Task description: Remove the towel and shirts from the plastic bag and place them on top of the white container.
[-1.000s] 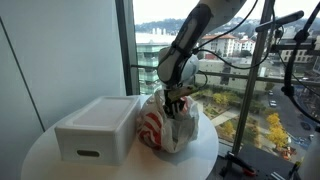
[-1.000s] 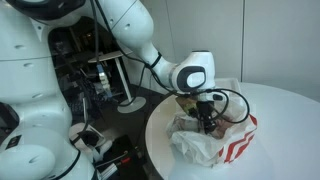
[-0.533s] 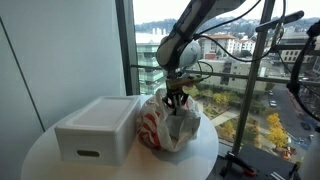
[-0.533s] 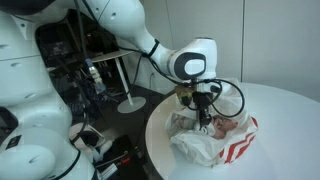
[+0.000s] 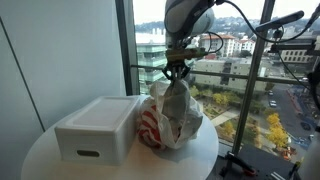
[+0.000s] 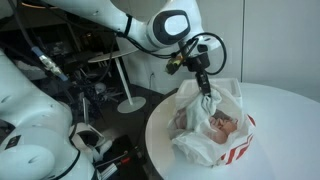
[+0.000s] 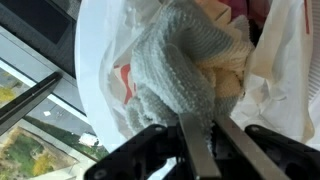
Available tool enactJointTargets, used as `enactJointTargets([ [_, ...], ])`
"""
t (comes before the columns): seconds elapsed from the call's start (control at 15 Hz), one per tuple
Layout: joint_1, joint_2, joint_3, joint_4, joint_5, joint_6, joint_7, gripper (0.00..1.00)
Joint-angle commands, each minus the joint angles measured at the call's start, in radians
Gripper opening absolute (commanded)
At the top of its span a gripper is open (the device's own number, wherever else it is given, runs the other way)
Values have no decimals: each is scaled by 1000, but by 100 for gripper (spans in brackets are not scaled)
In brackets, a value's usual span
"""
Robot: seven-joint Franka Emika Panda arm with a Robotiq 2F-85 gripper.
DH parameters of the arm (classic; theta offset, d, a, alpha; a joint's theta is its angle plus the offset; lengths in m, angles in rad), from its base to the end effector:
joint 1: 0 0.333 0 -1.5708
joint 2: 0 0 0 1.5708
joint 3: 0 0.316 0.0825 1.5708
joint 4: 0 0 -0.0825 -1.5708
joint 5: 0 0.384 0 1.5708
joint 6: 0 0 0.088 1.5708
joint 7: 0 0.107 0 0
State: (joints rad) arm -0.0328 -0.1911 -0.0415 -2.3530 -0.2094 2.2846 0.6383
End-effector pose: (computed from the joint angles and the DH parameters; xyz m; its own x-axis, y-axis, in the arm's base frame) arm 0.4848 -0.0412 0.4183 0.8225 -0.5369 0.1877 -0.5559 -0.8286 0.0660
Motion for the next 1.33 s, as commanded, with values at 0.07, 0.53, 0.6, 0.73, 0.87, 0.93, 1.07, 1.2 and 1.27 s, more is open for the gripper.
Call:
enactJointTargets([
  [0.07, -43, -272, 102, -56, -111, -49, 126, 8],
  [0.53, -77, -342, 261, 101, -219, 41, 110, 9],
  [0.6, -82, -325, 278, 126, -240, 76, 110, 9],
  [0.73, -95, -240, 308, 199, -276, 143, 100, 9],
  [0.87, -104, -121, 322, 289, -292, 183, 92, 9],
  [0.93, -95, -57, 321, 327, -284, 202, 76, 9],
  [1.07, -47, 59, 302, 399, -236, 217, 6, 9],
  [1.2, -4, 164, 277, 454, -191, 222, -87, 9],
  [1.27, 15, 208, 261, 472, -160, 227, -141, 9],
])
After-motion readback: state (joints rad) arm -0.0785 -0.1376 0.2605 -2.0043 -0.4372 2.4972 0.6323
